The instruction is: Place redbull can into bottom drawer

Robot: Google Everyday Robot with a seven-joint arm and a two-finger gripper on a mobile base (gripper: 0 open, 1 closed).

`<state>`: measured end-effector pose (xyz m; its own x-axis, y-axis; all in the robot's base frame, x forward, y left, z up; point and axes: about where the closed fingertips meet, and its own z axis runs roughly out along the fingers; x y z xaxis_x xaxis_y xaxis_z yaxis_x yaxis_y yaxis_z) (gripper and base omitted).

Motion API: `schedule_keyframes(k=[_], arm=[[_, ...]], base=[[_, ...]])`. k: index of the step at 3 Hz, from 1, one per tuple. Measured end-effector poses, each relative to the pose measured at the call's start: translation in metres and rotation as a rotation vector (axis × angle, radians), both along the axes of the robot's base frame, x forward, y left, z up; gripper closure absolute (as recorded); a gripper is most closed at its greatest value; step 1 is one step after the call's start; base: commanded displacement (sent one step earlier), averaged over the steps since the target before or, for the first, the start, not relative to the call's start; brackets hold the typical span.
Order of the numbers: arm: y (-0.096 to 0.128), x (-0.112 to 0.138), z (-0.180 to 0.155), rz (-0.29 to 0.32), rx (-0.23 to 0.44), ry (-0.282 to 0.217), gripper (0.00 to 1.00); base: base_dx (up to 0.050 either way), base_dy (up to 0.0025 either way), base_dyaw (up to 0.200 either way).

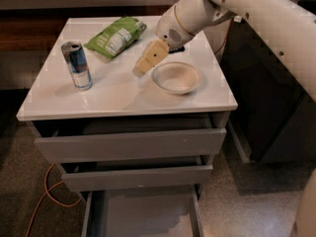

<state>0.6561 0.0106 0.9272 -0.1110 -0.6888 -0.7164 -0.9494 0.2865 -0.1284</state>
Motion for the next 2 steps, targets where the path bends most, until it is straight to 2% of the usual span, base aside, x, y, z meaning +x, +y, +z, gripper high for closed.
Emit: schedule_keyframes(k=[2], arm=[[0.037, 0.049, -0.006, -0.007, 0.16, -0.006, 0.0]], base=[[0.0, 0.0, 0.0]])
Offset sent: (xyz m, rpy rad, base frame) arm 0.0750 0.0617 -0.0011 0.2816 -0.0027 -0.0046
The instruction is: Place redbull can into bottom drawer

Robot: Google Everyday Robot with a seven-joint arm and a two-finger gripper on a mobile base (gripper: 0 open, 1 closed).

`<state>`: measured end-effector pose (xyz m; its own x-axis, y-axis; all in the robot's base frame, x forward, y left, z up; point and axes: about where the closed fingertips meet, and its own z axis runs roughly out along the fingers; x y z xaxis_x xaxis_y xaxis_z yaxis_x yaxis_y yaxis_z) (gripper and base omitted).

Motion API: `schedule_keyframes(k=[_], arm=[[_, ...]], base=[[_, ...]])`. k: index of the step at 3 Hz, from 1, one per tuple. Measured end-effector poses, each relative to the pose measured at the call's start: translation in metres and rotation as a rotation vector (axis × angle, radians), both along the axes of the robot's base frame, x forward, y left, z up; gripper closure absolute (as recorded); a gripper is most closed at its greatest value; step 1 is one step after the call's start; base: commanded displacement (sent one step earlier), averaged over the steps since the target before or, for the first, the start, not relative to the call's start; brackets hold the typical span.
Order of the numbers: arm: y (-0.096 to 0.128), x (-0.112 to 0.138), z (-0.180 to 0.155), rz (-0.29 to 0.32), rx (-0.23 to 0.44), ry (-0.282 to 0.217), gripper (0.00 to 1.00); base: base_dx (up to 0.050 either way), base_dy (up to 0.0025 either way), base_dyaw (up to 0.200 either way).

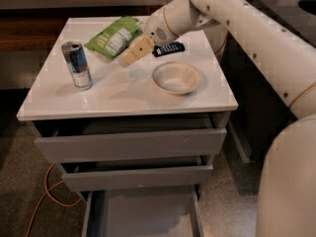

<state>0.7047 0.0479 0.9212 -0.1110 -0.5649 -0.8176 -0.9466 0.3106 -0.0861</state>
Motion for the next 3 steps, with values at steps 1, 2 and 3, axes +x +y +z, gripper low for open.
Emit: schedule_keyframes(k=[1, 2, 3], arm=[[0.028, 0.008, 0.0, 0.026, 0.077, 0.013, 0.0], [0.059, 0.007, 0.006, 0.069, 0.14, 0.017, 0.0], [0.078, 0.004, 0.008, 0.094, 0.17, 0.023, 0.0]], base=[[0.0, 0.0, 0.0], [0.0, 0.0, 0.0], [0.0, 0.0, 0.0]])
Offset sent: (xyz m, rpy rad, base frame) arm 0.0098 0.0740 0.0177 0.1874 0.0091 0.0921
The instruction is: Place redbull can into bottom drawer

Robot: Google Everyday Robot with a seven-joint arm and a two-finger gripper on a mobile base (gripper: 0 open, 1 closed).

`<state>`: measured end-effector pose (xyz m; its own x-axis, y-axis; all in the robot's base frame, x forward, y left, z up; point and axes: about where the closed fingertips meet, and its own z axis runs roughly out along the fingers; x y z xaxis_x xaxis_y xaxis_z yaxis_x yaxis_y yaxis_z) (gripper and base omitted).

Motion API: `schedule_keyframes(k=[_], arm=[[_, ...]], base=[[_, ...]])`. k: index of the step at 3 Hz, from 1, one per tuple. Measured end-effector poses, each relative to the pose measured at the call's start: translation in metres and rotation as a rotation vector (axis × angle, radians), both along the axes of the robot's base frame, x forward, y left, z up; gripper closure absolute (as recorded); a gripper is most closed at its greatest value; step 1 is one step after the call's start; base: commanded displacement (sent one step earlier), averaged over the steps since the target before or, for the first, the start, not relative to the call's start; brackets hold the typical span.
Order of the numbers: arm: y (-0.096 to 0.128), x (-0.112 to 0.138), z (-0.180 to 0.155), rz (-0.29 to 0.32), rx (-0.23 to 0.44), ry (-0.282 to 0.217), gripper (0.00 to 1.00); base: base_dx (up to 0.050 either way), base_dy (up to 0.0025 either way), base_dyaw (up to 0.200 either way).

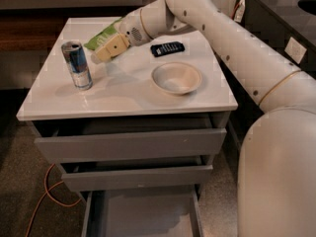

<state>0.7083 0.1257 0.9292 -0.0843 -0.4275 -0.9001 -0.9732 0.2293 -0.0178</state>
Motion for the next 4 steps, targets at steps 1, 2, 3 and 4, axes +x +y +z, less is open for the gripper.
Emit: schedule_keyframes(k=[1, 2, 3, 4], arm=[[0.022, -0.004, -0.007, 0.012, 0.015, 0.012, 0.0], [0.041, -0.009, -0.01, 0.026, 0.029, 0.021, 0.0], [0.056, -0.013, -0.01, 0.036, 0.035, 0.027, 0.0], [0.067, -0.016, -0.005, 0.047, 0.042, 0.022, 0.16]], base=[[0.0, 0.0, 0.0], [0.0, 0.0, 0.0], [0.0, 0.0, 0.0], [0.0, 0.0, 0.0]])
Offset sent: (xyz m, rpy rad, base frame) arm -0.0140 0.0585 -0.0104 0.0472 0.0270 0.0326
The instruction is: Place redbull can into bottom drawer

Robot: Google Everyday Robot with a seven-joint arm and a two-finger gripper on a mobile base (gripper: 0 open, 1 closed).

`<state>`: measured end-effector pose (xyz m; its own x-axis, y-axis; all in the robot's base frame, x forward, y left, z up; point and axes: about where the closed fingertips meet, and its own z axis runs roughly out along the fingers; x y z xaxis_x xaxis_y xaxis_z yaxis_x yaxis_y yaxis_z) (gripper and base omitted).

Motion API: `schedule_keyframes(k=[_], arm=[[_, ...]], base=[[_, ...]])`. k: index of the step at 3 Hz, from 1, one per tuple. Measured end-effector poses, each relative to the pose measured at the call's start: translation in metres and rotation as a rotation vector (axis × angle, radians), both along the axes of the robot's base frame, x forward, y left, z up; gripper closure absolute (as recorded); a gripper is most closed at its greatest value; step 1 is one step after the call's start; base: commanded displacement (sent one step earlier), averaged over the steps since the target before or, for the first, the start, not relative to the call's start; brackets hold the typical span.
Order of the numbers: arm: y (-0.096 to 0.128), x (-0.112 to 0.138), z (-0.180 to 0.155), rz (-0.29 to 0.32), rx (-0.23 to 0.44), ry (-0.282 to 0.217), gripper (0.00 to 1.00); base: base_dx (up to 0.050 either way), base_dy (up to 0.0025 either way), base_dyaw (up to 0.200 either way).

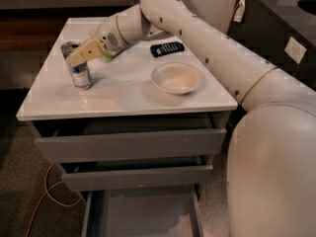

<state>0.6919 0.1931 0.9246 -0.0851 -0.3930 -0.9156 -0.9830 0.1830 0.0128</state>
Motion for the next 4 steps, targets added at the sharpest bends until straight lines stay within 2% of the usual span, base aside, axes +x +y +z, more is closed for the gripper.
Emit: schedule_keyframes(k=[2, 3, 4], arm=[[0.004, -0.01, 0.01, 0.015, 0.039, 0.007, 0.62], [-0.005, -0.021, 0.03, 0.025, 0.053, -0.023, 0.86], [-0.023, -0.034, 0.058, 0.022, 0.063, -0.066, 1.0]], base=[[0.0, 0.0, 0.0], [0.0, 0.0, 0.0], [0.0, 0.0, 0.0]])
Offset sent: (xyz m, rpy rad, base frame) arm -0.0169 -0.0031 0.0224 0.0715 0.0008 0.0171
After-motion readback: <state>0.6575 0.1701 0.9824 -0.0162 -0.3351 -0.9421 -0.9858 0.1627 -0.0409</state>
